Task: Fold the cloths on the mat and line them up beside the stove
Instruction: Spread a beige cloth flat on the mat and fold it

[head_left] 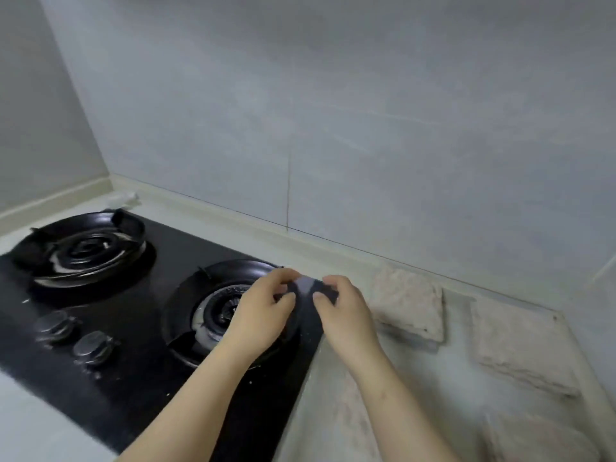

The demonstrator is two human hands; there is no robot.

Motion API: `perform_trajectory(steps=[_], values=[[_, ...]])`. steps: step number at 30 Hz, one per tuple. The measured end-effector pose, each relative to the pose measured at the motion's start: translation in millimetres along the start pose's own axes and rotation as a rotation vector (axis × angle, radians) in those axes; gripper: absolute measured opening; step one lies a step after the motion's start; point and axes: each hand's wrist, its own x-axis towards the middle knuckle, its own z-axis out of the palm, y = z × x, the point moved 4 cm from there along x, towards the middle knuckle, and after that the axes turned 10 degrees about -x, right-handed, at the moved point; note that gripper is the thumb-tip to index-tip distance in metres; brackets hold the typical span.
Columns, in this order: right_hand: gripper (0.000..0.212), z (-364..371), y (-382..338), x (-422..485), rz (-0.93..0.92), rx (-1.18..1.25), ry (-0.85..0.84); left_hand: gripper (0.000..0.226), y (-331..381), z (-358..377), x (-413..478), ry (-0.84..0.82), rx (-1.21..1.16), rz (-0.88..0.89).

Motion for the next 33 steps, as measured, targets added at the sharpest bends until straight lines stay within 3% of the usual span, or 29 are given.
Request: perform_trajectory(steps=[8, 11, 14, 21, 26, 33], values=[[0.026, 167, -156, -88, -0.174, 0.084, -0.327, 0.031, -58, -227, -116, 0.410, -0.073, -0.149], [0.021, 238, -214, -122, -0.206, 0.157, -0.430, 0.029, -83, -312, -155, 0.469, -0.018, -0.189], [0.029, 312, -270, -156, -0.234, 0.163, -0.525, 0.028, -109, -396, -194, 0.544, 0.030, -0.240], [0.030, 441, -371, -214, -0.281, 0.161, -0.708, 0.028, -157, -545, -247, 0.599, 0.157, -0.342], [0.033, 513, -425, -214, -0.280, 0.127, -0.761, 0.023, -199, -627, -255, 0.693, 0.092, -0.395], [0.027, 627, -493, -163, -0.300, 0.126, -0.711, 0.023, -266, -737, -212, 0.711, 0.126, -0.430]])
